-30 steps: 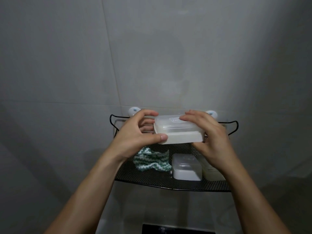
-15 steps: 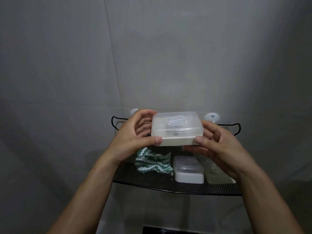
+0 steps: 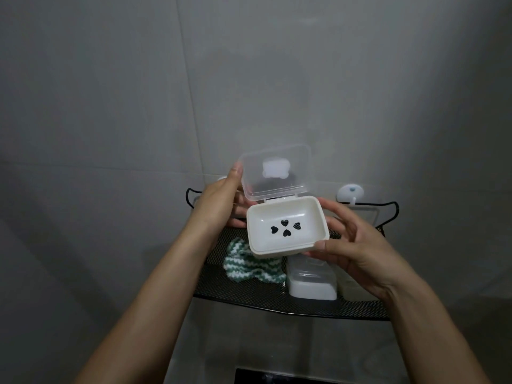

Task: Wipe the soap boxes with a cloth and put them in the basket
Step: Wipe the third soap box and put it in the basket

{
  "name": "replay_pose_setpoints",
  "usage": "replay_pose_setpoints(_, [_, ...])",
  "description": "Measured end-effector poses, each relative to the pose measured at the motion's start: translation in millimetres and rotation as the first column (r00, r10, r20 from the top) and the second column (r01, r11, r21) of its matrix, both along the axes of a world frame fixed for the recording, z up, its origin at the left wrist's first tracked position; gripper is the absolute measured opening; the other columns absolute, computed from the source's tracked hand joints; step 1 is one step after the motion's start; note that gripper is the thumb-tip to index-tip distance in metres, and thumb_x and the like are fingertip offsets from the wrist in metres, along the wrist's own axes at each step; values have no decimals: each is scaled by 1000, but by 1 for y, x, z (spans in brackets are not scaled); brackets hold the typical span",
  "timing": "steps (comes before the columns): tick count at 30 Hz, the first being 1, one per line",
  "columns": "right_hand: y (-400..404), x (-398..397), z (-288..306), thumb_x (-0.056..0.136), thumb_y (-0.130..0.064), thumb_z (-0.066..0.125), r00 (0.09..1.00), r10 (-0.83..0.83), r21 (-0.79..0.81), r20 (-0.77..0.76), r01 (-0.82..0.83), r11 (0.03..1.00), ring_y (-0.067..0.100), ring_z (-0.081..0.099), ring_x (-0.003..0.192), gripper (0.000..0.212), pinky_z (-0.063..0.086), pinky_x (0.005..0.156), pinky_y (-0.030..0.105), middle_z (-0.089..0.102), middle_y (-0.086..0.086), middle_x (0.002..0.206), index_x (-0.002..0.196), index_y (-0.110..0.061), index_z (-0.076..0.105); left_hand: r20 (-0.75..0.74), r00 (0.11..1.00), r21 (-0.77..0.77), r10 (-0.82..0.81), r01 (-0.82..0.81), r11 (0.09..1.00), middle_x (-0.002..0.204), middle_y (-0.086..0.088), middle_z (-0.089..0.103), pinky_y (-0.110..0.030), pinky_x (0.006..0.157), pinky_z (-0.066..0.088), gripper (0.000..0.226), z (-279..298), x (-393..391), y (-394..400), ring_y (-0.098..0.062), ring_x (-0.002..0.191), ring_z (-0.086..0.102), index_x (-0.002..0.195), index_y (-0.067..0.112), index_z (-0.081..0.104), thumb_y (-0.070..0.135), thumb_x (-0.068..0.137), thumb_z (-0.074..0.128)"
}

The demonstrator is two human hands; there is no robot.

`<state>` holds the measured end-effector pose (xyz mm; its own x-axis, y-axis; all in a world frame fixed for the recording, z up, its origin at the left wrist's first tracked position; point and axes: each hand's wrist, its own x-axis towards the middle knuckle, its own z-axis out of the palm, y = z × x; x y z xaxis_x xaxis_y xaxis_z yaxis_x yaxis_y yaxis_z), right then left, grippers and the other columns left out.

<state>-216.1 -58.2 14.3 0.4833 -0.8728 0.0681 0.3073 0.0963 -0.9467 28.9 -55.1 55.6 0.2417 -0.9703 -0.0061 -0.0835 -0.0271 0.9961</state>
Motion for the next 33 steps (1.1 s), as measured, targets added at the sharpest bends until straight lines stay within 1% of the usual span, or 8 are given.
replay_pose_setpoints(11, [-1, -7, -2, 71, 11, 72, 997, 7, 67, 80, -12, 998, 41, 66, 112, 75, 60, 80, 44, 65, 19, 128, 137, -21, 55, -47, 993, -119, -105, 98, 988, 86, -11, 68, -22, 60, 53, 21, -5, -8, -1, -19, 74, 62, 113, 0, 67, 8, 99, 53])
replay_pose_setpoints(18, [-5, -6, 2, 78, -5, 66, 994, -111, 144, 18, 107, 984, 39, 72, 96, 49, 61, 69, 47, 72, 22, 112, 125, -17, 62, -67, 984, -141, -163, 153, 978, 87, -7, 74, -24, 68, 58, 21, -10, -4, -7, -14, 76, 69, 112, 7, 69, 7, 100, 51])
replay_pose_setpoints(20, [-6, -9, 4, 76, -3, 65, 986, -163, 160, 18, 158, 974, 38, 72, 95, 51, 62, 67, 46, 72, 21, 111, 125, -14, 61, 60, 993, -141, -106, 114, 983, 86, -3, 75, -22, 68, 56, 25, -18, 2, -11, -12, 76, 70, 113, 8, 70, 8, 101, 47])
replay_pose_setpoints(21, [-7, -11, 5, 75, -2, 64, 983, -184, 164, 21, 178, 970, 38, 73, 95, 51, 62, 66, 45, 72, 21, 112, 126, -12, 61, 280, 958, -151, -59, 105, 983, 90, -1, 75, -23, 73, 56, 26, -22, 7, -13, -11, 80, 69, 114, 10, 71, 10, 101, 49])
replay_pose_setpoints(23, [-8, -16, 7, 75, -2, 63, 978, -209, 161, 17, 204, 966, 34, 73, 93, 52, 62, 66, 43, 72, 20, 113, 126, -7, 60, 755, 646, -55, -114, 235, 970, 105, 5, 74, -27, 84, 51, 23, -31, 16, -15, -11, 95, 67, 115, 19, 73, 17, 96, 59])
replay_pose_setpoints(25, [-7, -18, 8, 76, -4, 63, 977, -213, 148, 9, 210, 966, 31, 74, 92, 49, 63, 66, 41, 73, 19, 112, 125, -4, 61, 894, 308, 216, -324, 338, 916, 117, 9, 69, -27, 89, 47, 31, -41, 13, -13, -12, 107, 63, 120, 27, 69, 28, 89, 70])
replay_pose_setpoints(27, [-7, -18, 9, 77, -5, 63, 976, -218, 148, 6, 215, 965, 31, 74, 91, 46, 62, 66, 40, 73, 19, 110, 122, -3, 63, 882, 101, 401, -460, 349, 847, 123, 7, 64, -32, 94, 47, 47, -54, 4, -11, -16, 113, 59, 124, 26, 63, 34, 80, 78])
replay_pose_setpoints(33, [-3, -16, 10, 73, -4, 65, 967, -253, 147, 4, 250, 957, 31, 75, 86, 41, 62, 61, 39, 75, 18, 104, 114, -6, 64, 865, 29, 453, -500, 378, 807, 104, 3, 70, -32, 82, 51, 30, -67, 0, -13, -17, 98, 62, 108, 25, 69, 29, 80, 77])
